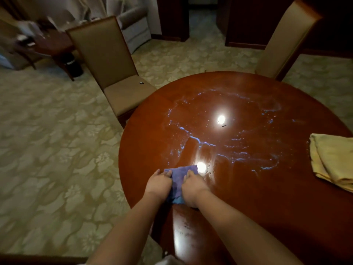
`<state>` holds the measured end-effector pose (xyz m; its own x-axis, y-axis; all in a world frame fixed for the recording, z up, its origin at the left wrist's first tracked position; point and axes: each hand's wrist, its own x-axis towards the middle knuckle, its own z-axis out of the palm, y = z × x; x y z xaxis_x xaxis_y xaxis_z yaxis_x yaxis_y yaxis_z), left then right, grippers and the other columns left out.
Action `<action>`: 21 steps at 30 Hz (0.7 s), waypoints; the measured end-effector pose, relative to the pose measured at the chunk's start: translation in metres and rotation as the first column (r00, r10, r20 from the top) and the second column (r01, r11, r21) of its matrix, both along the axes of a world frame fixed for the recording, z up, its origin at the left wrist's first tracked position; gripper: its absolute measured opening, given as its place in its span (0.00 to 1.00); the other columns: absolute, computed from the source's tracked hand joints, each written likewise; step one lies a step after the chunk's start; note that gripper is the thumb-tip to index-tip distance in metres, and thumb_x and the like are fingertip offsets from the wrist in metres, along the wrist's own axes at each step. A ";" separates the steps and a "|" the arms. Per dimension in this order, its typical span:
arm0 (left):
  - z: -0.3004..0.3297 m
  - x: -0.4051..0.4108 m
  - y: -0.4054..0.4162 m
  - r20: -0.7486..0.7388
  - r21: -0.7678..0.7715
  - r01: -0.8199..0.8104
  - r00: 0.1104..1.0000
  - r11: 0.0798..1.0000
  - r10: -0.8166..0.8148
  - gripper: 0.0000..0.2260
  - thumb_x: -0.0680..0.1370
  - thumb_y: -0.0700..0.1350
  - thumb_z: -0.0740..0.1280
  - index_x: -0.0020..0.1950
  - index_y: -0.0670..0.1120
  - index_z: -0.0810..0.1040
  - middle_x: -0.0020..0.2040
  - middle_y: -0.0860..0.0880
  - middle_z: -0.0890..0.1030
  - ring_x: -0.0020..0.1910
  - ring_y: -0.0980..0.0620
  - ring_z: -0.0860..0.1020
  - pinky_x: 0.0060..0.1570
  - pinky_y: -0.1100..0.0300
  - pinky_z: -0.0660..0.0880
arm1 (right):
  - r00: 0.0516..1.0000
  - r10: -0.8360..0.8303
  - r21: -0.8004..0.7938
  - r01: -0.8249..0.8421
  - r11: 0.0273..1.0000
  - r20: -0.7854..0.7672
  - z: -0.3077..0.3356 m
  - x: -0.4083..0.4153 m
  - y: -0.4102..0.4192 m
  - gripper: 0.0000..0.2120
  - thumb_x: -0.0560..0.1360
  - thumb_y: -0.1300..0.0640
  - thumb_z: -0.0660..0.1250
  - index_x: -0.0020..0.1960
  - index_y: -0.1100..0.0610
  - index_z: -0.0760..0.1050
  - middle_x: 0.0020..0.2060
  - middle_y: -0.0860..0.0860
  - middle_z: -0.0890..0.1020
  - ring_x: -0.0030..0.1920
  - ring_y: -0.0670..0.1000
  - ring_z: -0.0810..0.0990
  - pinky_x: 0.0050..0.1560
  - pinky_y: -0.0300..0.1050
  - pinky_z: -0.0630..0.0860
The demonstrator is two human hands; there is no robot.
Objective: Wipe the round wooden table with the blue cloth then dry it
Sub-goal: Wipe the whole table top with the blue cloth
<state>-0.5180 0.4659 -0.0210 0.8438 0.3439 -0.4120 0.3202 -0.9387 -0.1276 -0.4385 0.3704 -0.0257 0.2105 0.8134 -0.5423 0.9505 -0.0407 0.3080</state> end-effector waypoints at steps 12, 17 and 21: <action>-0.001 0.064 0.080 -0.076 0.008 0.122 0.990 0.992 -0.121 0.24 0.78 0.43 0.63 0.74 0.45 0.64 0.77 0.49 0.60 0.75 0.52 0.60 0.74 0.55 0.49 | 0.959 -0.249 0.101 0.263 0.960 -0.133 0.004 0.040 0.056 0.19 0.81 0.52 0.54 0.68 0.58 0.70 0.66 0.57 0.73 0.66 0.58 0.67 0.65 0.49 0.64; 0.000 0.100 0.100 -0.086 -0.006 0.161 0.983 0.987 -0.161 0.28 0.78 0.42 0.63 0.77 0.44 0.58 0.77 0.48 0.59 0.75 0.52 0.59 0.74 0.56 0.49 | 0.930 -0.339 0.106 0.355 0.929 -0.142 -0.001 0.055 0.086 0.15 0.79 0.53 0.57 0.63 0.53 0.74 0.60 0.54 0.78 0.62 0.56 0.72 0.68 0.51 0.61; -0.006 0.114 0.113 -0.060 -0.024 0.131 0.989 0.991 -0.133 0.27 0.77 0.42 0.63 0.76 0.45 0.60 0.75 0.49 0.65 0.72 0.52 0.65 0.73 0.57 0.51 | 0.919 -0.375 0.104 0.388 0.916 -0.122 -0.004 0.070 0.095 0.17 0.79 0.51 0.57 0.66 0.54 0.73 0.63 0.54 0.77 0.65 0.56 0.70 0.70 0.53 0.59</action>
<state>-0.4039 0.5785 -0.0267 0.8540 0.2224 -0.4704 0.1855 -0.9748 -0.1241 -0.3686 0.4658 -0.0296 0.4695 0.7436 -0.4760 0.8799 -0.4382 0.1834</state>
